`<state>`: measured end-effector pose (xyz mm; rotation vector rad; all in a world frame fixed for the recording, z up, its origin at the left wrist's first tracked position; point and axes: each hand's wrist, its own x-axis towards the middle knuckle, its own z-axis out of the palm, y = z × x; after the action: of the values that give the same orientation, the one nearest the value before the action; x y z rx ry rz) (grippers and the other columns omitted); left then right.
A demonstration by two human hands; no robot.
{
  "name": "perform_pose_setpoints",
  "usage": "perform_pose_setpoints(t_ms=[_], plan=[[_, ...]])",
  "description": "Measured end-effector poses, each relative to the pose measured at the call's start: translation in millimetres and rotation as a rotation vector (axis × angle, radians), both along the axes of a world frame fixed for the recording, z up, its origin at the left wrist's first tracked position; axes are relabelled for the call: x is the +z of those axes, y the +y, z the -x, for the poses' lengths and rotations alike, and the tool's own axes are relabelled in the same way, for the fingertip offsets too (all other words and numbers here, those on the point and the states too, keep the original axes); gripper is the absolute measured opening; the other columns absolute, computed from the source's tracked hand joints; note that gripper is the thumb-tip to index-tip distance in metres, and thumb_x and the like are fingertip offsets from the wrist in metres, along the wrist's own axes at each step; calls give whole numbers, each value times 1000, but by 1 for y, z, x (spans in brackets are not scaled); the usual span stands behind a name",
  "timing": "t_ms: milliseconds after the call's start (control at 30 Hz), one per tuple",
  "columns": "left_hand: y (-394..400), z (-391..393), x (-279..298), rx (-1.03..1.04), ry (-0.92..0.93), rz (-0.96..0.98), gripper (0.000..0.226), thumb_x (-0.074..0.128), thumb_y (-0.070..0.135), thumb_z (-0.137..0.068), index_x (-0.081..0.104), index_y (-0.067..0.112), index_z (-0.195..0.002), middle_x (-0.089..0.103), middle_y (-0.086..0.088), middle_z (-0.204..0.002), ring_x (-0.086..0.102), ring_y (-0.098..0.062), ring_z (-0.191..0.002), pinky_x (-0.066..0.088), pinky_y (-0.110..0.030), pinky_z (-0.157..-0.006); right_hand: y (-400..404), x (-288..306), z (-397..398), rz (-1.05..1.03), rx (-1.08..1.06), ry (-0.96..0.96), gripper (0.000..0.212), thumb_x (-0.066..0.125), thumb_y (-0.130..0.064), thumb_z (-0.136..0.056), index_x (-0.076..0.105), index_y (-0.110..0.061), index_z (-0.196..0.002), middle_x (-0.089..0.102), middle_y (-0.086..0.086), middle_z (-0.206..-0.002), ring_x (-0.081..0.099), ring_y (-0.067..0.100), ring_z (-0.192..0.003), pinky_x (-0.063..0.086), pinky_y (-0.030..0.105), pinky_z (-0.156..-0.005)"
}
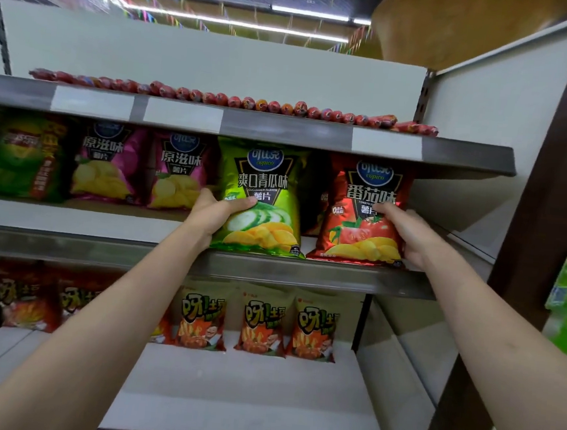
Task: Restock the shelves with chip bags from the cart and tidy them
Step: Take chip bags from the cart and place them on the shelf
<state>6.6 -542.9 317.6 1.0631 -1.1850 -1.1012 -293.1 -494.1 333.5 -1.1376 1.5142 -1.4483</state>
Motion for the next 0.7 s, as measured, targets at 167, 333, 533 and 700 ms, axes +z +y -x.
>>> perform_pose_setpoints(t_ms=[167,333,533,700], plan=[[-14,-4,-12,163,-112,58,107,89,57,-43,44,12,-130,57,-10,-128,59,-29,-113,50,-48,-97,4,-1,-11,114,-286,228,66,75,-40,-75,43,-10,-124,56,11,-125,55,32,-117,45,47,-101],[33,10,1,316,-191,34,79,84,47,-65,44,12,-124,41,-13,-134,45,-29,-122,41,-44,-105,26,4,-23,180,-425,611,84,73,-40,-81,29,-3,-143,29,18,-149,25,33,-139,27,45,-113],[52,10,-5,355,-169,18,54,71,32,-85,43,11,-126,34,-13,-138,40,-28,-124,37,-36,-102,48,-2,-47,245,-346,745,81,71,-42,-82,30,-8,-143,25,15,-147,22,30,-138,25,43,-111],[74,-5,-9,341,6,15,12,63,17,-90,51,14,-90,55,-11,-121,54,-24,-110,48,-39,-99,60,-7,-80,306,-247,700,67,68,-38,-85,36,-11,-138,27,12,-144,24,28,-136,24,38,-110]])
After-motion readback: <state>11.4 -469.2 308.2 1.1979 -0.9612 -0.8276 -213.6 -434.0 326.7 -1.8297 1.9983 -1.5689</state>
